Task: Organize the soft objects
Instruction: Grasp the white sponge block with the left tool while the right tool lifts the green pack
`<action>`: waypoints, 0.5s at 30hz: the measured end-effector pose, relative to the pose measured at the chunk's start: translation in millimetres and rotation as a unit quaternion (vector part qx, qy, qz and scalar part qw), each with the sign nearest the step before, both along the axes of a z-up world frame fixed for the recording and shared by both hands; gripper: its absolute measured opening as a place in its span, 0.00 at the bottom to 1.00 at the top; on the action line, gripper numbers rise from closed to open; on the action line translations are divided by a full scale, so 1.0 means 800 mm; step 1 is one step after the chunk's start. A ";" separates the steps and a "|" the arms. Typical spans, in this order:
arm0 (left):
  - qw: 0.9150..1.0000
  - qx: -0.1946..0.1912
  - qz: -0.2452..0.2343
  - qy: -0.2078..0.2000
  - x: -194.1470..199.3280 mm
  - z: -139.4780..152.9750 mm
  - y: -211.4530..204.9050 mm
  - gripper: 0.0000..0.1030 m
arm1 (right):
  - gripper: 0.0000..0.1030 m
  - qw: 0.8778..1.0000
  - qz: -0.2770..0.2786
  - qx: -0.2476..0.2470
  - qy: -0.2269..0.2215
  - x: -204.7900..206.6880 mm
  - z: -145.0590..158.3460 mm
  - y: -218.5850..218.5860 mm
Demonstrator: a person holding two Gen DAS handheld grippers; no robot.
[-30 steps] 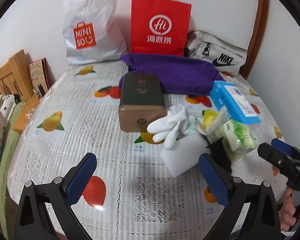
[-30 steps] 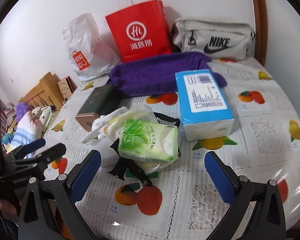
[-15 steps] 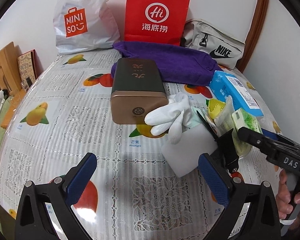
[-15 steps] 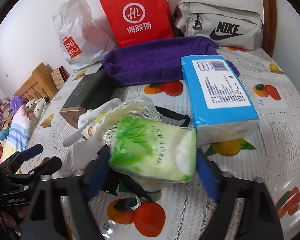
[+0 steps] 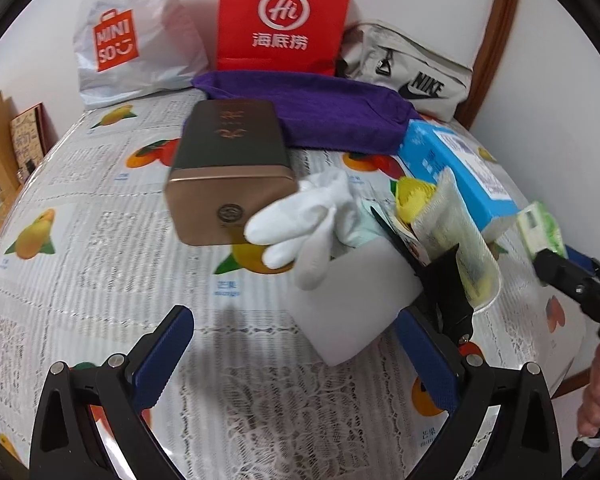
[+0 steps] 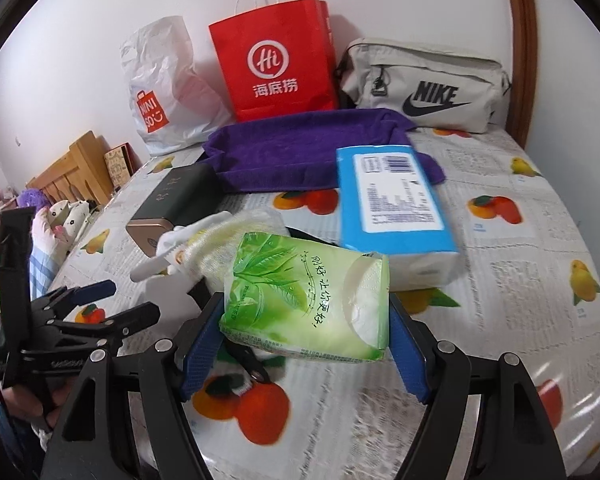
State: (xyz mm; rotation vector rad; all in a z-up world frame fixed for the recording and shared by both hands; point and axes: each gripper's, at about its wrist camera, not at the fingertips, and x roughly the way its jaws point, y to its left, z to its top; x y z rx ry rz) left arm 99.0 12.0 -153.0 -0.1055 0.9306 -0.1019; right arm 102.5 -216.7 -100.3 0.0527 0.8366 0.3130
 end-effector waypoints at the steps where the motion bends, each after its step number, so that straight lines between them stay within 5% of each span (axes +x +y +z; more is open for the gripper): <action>1: 1.000 0.003 -0.005 0.002 0.002 -0.003 -0.003 0.99 | 0.73 1.000 -0.003 -0.002 -0.001 -0.003 0.000 -0.006; 11: 1.000 0.013 -0.018 0.011 0.022 -0.026 -0.028 0.99 | 0.73 0.999 -0.029 -0.003 0.030 -0.006 -0.034 -0.050; 15: 1.000 0.004 -0.009 0.007 0.025 -0.026 -0.023 0.75 | 0.73 0.998 -0.037 -0.014 0.049 -0.004 -0.056 -0.057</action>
